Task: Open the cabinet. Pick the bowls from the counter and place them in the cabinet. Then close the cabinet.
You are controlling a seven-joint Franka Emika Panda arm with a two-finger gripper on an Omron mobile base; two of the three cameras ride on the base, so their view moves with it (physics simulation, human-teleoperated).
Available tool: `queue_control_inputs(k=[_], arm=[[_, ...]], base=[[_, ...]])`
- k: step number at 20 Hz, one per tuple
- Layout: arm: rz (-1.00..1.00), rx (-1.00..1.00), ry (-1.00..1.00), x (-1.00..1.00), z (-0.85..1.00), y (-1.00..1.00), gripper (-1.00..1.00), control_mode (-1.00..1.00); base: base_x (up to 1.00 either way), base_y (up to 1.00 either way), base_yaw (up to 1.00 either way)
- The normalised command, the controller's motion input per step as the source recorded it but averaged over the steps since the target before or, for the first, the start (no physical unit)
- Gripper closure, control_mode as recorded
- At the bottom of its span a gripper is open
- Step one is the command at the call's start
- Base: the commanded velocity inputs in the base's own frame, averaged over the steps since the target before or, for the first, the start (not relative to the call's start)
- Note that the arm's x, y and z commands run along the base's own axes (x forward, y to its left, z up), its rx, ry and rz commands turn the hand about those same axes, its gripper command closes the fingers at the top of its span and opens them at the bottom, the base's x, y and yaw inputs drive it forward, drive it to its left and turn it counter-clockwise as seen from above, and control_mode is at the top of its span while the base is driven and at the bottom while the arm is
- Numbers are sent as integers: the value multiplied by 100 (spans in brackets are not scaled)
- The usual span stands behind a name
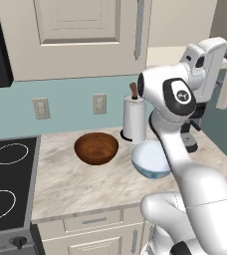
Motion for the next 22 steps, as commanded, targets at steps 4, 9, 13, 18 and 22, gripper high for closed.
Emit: queue_control_inputs(k=[4, 9, 13, 18, 22], arm=[[-17, -1, 0, -29, 0, -40, -100, -100], [-14, 0, 0, -25, 0, -33, -100, -100], [-9, 0, 0, -10, 0, -28, -100, -100], [-6, 0, 0, -3, 0, -27, -100, -100], [-3, 0, 0, 0, 0, -26, -100, -100]], base=[[0, 0, 0], [0, 0, 0], [0, 0, 0], [0, 0, 0], [0, 0, 0]])
